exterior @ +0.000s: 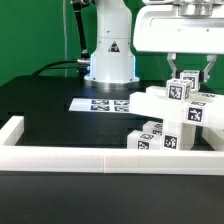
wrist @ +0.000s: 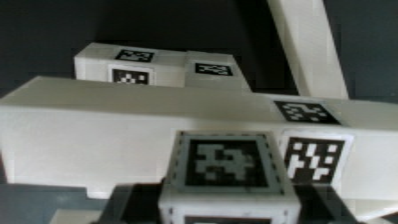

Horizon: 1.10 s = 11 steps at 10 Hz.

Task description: Assemble chair

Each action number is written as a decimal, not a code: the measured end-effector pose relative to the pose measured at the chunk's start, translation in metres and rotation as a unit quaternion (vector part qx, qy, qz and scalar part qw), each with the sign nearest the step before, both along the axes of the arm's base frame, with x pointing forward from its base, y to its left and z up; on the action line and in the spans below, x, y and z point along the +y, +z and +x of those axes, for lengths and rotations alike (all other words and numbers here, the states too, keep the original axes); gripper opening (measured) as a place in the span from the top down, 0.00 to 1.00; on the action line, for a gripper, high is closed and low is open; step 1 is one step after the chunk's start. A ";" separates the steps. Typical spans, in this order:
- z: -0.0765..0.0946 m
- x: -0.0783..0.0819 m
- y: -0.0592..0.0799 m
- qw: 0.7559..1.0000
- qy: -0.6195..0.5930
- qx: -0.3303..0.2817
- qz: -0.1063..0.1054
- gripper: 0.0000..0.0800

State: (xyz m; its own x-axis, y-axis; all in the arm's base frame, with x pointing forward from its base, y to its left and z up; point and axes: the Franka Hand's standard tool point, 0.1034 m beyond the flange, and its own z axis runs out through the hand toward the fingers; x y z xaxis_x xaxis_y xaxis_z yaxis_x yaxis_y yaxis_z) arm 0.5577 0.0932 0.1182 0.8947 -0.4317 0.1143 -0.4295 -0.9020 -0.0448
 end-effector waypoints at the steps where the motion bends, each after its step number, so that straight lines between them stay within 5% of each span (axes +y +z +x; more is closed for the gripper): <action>1: 0.000 0.000 0.000 1.000 -0.017 0.000 0.002 0.64; 6: 0.000 0.003 0.000 0.983 -0.181 -0.001 0.027 0.64; 11: -0.001 0.006 0.000 0.941 -0.334 0.000 0.053 0.64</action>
Offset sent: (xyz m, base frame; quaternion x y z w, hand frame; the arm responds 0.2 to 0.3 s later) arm 0.0000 0.0000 0.0000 0.0000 0.0000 0.1938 0.9810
